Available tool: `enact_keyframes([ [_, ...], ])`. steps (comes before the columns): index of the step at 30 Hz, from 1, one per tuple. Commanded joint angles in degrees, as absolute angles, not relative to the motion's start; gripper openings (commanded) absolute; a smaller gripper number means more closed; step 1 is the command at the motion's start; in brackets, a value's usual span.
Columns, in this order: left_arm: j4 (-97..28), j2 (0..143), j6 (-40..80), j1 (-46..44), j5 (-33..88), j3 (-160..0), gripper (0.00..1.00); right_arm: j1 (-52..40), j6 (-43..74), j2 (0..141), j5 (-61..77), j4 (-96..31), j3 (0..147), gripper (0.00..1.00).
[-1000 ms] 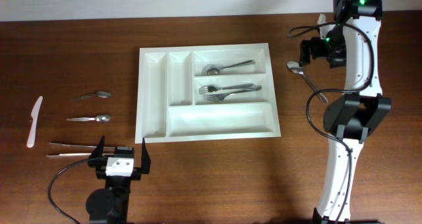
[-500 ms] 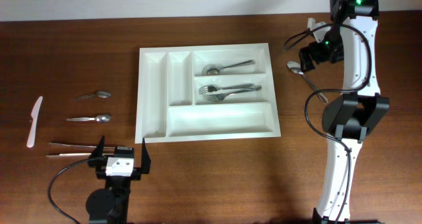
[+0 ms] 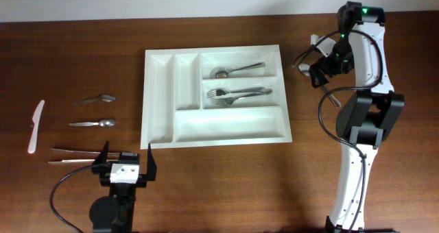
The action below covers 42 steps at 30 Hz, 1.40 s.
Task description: Pack container
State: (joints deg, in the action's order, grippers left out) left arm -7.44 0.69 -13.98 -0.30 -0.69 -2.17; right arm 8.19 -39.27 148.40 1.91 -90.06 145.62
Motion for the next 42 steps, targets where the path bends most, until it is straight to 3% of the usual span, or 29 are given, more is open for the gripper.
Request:
enact_keyframes([
  [1, -7.27, 0.45, -14.68, -0.10, -0.89, -1.80, 0.99, 8.43, -40.03, 147.61, 0.80, -89.25, 144.20, 0.98],
  [42, -7.27, 0.45, -14.66, -0.10, -0.89, -1.80, 0.99, 8.16, -38.50, 147.72, 2.57, -79.59, 135.52, 0.96],
])
